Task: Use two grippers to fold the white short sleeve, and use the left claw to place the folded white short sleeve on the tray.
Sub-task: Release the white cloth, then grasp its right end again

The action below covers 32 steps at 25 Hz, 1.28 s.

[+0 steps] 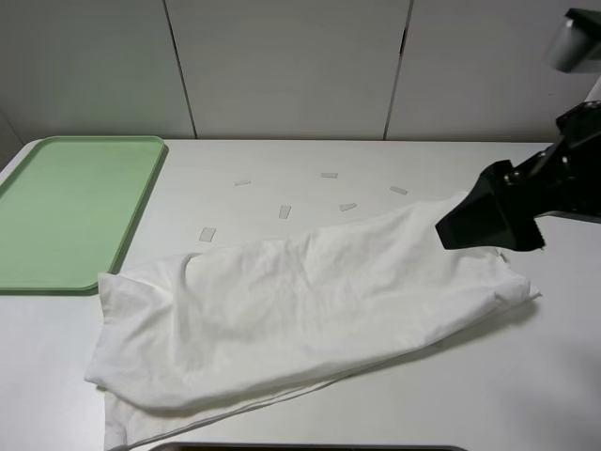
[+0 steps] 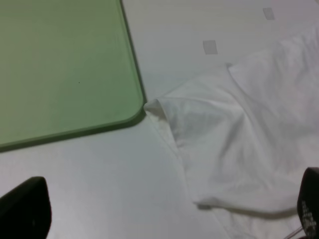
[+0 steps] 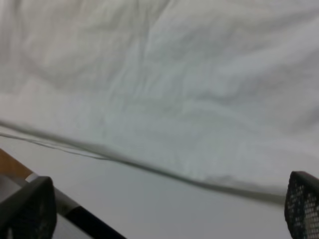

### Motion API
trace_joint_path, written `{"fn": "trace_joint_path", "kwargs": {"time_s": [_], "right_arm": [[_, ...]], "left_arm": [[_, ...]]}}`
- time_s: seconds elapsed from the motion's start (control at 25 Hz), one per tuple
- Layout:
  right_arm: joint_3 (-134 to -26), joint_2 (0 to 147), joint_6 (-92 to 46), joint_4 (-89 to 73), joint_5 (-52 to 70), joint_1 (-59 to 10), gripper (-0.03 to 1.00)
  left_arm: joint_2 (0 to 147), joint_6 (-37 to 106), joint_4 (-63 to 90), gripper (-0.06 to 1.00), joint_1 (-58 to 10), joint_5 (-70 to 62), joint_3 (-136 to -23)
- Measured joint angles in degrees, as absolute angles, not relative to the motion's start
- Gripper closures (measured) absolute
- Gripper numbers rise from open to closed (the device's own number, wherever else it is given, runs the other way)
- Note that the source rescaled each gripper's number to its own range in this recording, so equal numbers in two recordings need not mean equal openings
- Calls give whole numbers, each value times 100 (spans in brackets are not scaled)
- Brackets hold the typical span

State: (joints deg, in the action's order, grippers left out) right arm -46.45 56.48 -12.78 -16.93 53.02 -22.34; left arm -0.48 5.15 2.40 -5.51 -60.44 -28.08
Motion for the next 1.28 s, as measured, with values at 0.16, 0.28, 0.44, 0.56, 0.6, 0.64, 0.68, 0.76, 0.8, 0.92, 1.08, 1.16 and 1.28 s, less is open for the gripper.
{"fn": "trace_joint_path", "kwargs": {"time_s": [0.16,0.28,0.44,0.56,0.6,0.64,0.68,0.76,0.8,0.92,1.08,1.16,1.28], "right_arm": [[-4645,6327,-1278,-1741,4812,-2234,-3],[-4728,7168,-1343,-1741,4333,-2015,-3],[-4909,7784,-1530,-1741,4238,-1670,-3],[-5109,8296,-1855,-1857,4239,-1252,-3],[-5189,8548,-2147,-2051,4228,-987,-3],[-5205,8654,-2329,-2155,4228,-863,-3],[-5217,8775,-2571,-2274,4228,-715,-3],[-5219,9009,-3034,-2475,4228,-435,-3],[-5219,9099,-3303,-2565,4228,-303,-3],[-5219,9402,-3818,-2877,4223,27,-3],[-5224,9763,-4244,-3116,4223,296,-3],[-5224,9912,-4457,-3188,4223,345,-3],[-5224,10118,-4811,-3346,4208,404,-3]], "left_arm": [[-48,515,240,-6,-551,-6044,-2808],[-48,515,240,-6,-551,-6044,-2808],[-48,515,240,-6,-551,-6044,-2808],[-48,515,240,-6,-551,-6044,-2808],[-48,515,240,-6,-551,-6044,-2808],[-48,515,240,-6,-551,-6044,-2808],[-48,515,240,-6,-551,-6044,-2808],[-48,515,240,-6,-551,-6044,-2808],[-48,515,240,-6,-551,-6044,-2808],[-48,515,240,-6,-551,-6044,-2808],[-48,515,240,-6,-551,-6044,-2808],[-48,515,240,-6,-551,-6044,-2808],[-48,514,240,-6,-551,-6044,-2808]]}}
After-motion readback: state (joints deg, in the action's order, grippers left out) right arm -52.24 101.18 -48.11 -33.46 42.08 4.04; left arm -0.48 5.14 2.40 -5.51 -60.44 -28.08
